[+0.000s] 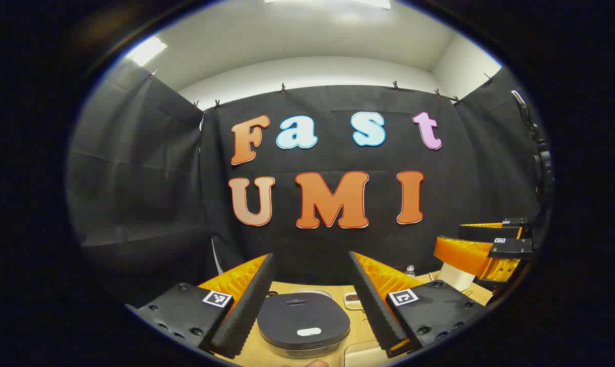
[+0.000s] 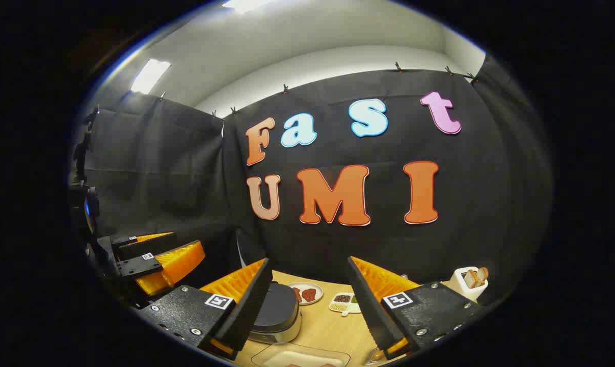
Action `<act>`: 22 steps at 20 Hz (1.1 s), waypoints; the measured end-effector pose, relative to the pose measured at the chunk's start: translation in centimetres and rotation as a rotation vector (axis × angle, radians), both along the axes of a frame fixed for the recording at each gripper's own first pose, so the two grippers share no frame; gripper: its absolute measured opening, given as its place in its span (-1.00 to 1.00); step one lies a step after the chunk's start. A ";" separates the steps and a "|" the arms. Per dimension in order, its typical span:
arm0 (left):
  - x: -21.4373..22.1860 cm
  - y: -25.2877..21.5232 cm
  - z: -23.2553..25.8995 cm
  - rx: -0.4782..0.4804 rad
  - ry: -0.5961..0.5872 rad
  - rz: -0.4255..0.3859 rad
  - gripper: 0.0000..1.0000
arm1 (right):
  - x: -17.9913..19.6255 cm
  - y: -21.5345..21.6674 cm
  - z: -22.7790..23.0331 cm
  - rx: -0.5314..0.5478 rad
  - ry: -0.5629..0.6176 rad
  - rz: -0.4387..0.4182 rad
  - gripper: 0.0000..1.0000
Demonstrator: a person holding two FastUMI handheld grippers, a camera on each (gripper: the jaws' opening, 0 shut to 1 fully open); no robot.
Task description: Close the left gripper, press the button to open the rice cooker; take a wooden spoon from the chopstick holder with the right hand, scoop a spoonful of rice and pour it into the rice cooker, then put the wooden spoon back into the chopstick holder.
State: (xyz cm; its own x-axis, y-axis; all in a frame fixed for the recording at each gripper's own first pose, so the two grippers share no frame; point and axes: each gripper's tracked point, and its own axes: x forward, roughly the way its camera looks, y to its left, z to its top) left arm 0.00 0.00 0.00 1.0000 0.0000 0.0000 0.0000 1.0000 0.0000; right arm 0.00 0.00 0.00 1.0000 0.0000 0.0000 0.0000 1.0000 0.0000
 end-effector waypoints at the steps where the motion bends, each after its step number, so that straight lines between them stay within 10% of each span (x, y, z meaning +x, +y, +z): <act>1: 0.0 0.0 0.0 0.011 -0.003 0.006 0.99 | 0.0 -0.6 0.2 -0.009 -0.002 -0.008 0.82; 22: 0.0 -0.5 -0.1 0.021 0.001 -0.015 0.84 | -1.1 -1.4 1.9 -0.027 -0.065 -0.073 0.82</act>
